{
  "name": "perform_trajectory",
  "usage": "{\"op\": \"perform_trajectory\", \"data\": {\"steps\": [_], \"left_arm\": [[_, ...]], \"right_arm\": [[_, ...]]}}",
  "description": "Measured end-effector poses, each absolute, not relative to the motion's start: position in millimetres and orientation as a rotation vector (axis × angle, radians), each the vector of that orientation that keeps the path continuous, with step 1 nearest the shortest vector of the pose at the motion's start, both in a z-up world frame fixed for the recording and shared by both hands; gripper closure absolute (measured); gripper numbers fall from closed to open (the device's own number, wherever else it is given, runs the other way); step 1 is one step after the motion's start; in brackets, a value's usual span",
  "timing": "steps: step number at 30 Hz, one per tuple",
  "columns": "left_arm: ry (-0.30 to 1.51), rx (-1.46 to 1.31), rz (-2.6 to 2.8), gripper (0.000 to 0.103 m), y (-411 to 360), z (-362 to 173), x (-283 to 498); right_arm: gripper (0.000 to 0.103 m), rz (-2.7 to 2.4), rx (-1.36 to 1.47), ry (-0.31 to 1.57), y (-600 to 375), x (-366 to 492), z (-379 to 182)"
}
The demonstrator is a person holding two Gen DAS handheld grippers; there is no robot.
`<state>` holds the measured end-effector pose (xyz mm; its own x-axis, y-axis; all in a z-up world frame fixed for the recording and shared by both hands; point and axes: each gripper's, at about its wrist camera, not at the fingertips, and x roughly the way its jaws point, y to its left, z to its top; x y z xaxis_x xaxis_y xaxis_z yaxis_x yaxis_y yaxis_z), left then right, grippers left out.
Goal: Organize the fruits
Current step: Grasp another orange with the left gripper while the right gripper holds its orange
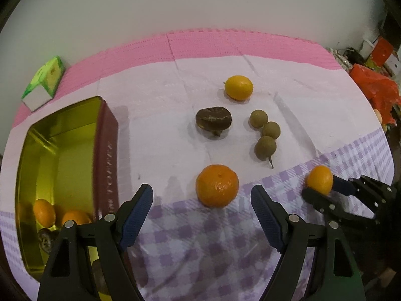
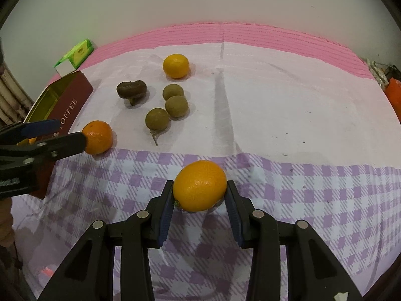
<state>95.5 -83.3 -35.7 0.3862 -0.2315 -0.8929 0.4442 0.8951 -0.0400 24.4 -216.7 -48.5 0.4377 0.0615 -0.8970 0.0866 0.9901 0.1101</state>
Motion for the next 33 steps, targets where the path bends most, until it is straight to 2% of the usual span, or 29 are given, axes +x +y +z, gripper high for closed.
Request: {"op": "perform_trajectory", "data": {"steps": [15,24,33], "left_arm": [[1.156,0.206,-0.426,0.039,-95.9,-60.6,113.6],[1.159,0.196,-0.432,0.060,-96.2,-64.3,111.4],[1.152,0.173,-0.430,0.061,-82.5,-56.1,103.9]], "right_arm": [[0.066,-0.011,0.160,1.116,-217.2,25.3,-48.0],[0.066,-0.012,0.155,1.114,-214.7,26.9,-47.4],[0.066,-0.018,0.143,1.111,-212.9,28.6,-47.9]]}}
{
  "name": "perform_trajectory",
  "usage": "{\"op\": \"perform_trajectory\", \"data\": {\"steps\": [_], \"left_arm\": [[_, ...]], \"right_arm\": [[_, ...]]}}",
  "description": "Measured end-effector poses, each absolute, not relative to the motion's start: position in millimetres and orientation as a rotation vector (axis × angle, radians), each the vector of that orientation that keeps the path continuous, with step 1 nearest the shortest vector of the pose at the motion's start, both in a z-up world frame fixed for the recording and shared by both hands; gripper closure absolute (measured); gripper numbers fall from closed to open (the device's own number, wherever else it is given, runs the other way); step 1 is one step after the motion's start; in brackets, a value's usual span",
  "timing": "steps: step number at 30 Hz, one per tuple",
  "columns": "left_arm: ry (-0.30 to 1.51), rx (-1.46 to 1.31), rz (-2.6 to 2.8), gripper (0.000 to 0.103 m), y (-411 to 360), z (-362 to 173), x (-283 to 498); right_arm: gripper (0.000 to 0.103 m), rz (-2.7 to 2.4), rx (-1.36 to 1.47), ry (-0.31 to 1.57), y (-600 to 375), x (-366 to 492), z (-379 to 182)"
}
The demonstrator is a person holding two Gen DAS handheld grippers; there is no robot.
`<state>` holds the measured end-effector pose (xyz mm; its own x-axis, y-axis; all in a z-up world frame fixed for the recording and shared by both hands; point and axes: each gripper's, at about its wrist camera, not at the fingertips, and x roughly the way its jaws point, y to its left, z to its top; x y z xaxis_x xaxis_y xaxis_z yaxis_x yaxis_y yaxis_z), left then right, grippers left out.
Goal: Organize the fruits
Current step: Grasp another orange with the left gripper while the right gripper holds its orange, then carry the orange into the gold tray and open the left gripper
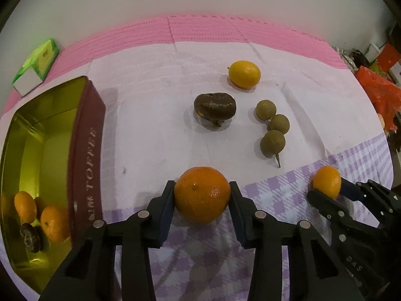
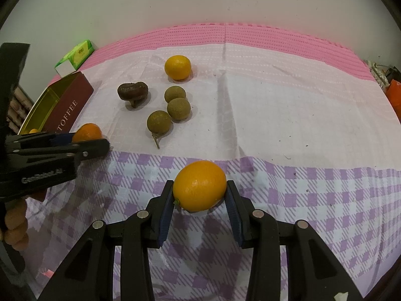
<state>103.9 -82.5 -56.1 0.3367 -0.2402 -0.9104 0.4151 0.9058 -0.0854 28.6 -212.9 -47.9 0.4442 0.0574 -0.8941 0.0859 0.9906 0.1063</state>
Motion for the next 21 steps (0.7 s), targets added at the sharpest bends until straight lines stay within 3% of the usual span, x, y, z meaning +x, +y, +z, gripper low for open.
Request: {"op": "perform_trajectory", "data": {"steps": [21], "left_arm": [[1.058,0.138,-0.308,0.061,16.8,-0.6,86.4]], "right_arm": [[0.066,-0.029,0.098,1.099,-208.7,27.3,-49.7]]}}
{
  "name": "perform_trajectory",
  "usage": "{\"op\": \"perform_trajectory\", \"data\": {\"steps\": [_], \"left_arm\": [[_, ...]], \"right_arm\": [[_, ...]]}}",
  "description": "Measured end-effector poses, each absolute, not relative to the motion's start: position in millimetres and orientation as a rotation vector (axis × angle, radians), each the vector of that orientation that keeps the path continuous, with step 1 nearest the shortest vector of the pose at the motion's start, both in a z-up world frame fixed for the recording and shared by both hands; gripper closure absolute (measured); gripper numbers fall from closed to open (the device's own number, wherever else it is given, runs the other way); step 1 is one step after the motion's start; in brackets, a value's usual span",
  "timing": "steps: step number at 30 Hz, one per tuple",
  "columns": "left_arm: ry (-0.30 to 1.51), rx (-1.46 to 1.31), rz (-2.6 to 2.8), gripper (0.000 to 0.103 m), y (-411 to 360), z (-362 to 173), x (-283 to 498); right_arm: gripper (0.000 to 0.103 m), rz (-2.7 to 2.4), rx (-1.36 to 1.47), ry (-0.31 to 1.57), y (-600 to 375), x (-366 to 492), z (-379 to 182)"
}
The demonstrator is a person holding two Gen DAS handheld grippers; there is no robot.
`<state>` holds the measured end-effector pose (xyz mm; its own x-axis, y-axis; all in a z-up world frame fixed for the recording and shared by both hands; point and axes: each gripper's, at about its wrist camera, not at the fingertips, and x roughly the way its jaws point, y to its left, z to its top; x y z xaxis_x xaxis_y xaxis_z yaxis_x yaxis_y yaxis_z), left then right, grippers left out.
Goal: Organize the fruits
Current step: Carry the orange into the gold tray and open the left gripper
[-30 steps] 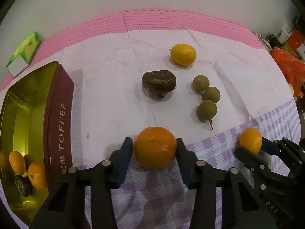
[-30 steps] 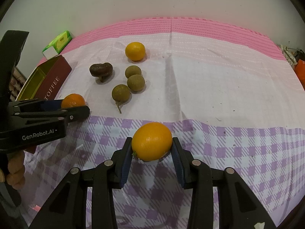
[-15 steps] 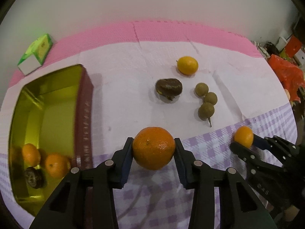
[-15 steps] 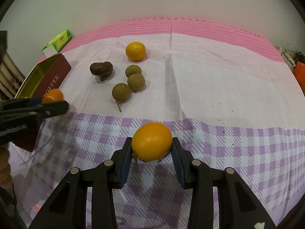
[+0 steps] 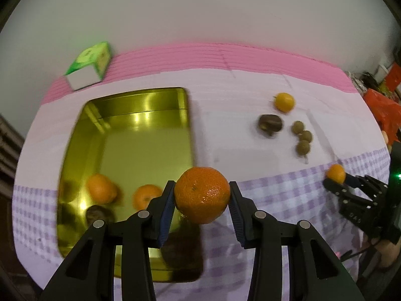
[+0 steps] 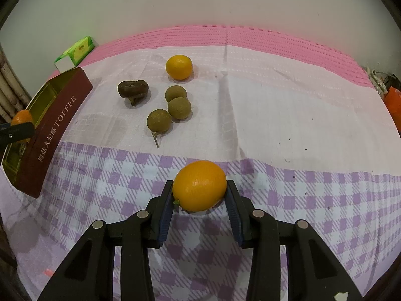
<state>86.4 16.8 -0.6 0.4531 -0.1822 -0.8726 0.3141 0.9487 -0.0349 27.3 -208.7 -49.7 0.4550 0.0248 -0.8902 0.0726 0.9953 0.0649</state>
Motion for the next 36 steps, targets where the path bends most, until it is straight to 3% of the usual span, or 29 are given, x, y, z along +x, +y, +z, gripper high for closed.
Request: {"op": "perform_trajectory", "data": {"steps": [14,36], "left_arm": [[1.141,0.164,-0.171,0.061,93.2,-27.3,79.9],[1.170,0.194,-0.152,0.061,97.6,-47.0,75.0]], "right_arm": [[0.066,-0.041,0.091,1.085,-208.5,27.2,-48.1],[0.068,-0.060,0.072,1.080,-206.0,31.4,-52.6]]}}
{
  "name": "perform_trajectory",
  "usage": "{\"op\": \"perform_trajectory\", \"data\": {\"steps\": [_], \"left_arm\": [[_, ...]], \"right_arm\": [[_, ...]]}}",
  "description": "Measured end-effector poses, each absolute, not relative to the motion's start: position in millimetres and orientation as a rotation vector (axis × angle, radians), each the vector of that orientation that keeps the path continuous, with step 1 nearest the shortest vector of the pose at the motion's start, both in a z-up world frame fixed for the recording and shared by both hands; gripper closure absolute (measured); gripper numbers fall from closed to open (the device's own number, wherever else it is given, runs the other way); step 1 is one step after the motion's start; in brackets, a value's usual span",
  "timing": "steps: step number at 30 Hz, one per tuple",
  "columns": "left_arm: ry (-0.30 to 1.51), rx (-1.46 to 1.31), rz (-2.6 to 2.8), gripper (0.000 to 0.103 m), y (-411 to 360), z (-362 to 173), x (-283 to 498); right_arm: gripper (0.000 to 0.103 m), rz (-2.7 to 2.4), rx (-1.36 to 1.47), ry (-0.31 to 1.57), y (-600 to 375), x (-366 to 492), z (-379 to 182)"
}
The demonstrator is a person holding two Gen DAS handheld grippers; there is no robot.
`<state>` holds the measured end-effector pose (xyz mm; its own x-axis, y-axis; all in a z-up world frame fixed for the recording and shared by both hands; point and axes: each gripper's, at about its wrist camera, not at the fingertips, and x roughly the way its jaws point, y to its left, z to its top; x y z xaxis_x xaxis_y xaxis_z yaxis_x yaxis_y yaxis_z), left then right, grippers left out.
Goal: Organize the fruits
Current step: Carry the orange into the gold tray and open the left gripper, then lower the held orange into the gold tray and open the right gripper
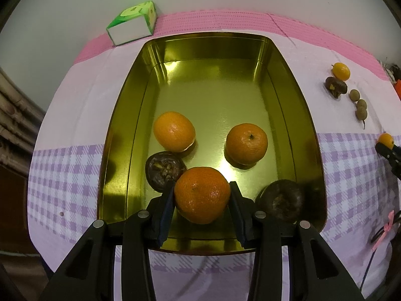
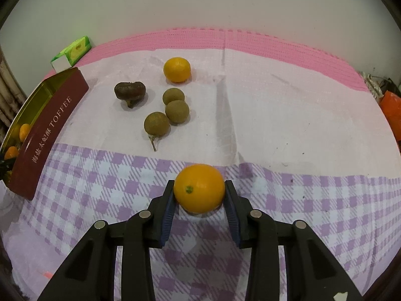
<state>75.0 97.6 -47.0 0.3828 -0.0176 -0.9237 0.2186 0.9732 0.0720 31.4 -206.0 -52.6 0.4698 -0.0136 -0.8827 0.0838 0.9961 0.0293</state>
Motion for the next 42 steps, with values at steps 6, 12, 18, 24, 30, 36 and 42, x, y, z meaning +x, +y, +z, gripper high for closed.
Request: {"op": "perform_trajectory", "data": {"steps": [6,12,18,24,30,36,42], "left_arm": [[1.169,0.197,-0.153,0.061,96.0,-47.4,73.9],[1.176,0.180,-0.166,0.058,99.8,-47.1,76.7],[1.090,0.142,-0.174,0.038,105.6,-21.8,73.4],[0.995,0.099,-0.094,0.031,131.1,5.5,75.0],[0.979,0.038,0.033,0.030,165.9,11.2,85.5],[0.988,-0.017,0.090,0.029,187.1,9.1,89.2],[0.992,-0.031,0.093,0.029,187.8,8.2,89.6]], "right_arm": [[0.069,-0.064,0.063,1.073,-203.9,31.8,-51.5],[0.069,-0.057,0.070,1.066,-198.9,31.4,-46.0],[0.069,-0.024,0.069,1.046,-180.4,31.5,-35.7],[0.069,0.066,0.076,1.021,-144.1,39.6,-17.0],[0.069,0.216,0.033,0.983,-86.0,52.4,7.5],[0.069,0.366,-0.050,0.982,-25.1,65.0,14.4],[0.069,0.445,-0.123,1.006,16.7,71.3,8.1]]}}
